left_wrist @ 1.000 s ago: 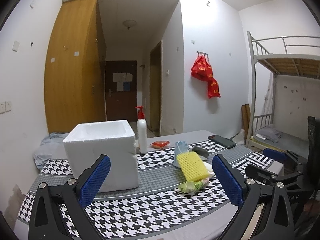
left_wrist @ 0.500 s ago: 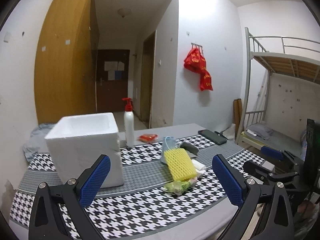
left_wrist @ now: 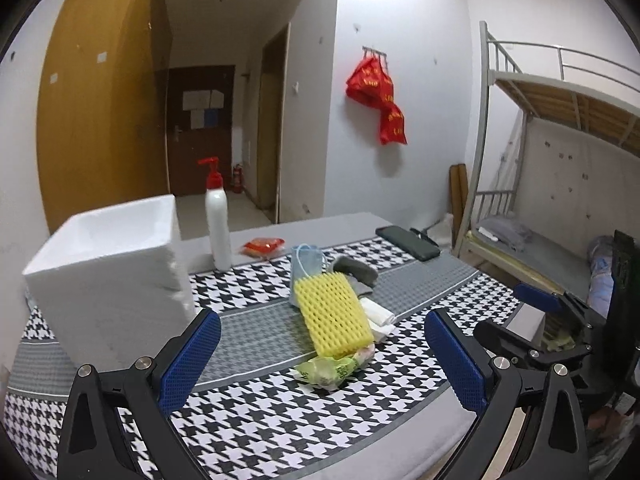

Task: Organize soft objects
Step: 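Move the left tool toward the yellow foam net and close on it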

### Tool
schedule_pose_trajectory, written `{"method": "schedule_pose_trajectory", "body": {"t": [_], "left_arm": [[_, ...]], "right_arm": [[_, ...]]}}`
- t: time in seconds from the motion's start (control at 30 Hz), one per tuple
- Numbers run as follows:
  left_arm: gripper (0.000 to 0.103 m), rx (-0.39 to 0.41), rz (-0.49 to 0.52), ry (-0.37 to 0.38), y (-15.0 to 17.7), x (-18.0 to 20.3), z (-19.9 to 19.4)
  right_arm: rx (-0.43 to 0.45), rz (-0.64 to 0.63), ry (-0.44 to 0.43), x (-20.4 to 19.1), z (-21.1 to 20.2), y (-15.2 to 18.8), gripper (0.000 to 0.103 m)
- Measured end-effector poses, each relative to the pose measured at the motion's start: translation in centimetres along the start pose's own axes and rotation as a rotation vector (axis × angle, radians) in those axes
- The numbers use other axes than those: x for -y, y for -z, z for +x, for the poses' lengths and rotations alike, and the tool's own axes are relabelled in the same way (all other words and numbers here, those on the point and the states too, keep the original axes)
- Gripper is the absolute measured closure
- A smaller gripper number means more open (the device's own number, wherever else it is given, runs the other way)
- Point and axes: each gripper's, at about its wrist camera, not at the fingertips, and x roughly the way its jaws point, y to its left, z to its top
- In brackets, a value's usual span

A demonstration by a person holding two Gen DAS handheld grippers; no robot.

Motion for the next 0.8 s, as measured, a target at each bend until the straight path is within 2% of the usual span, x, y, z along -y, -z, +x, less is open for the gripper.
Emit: {"method": "schedule_pose_trajectory", "body": {"t": [0.4,0.8], "left_arm": [[0.001,-0.093,0.043,0.001,-0.7,0.7,4.4],[0.001,-0.193,0.041,0.002,-1.3,0.6,9.5]], "right_arm": [[-0.05,0.02,-0.022,1.2,3.1,0.6,0.0],[-0.101,0.075,-0.037,3.6,6.0,0.3,0.0]]}}
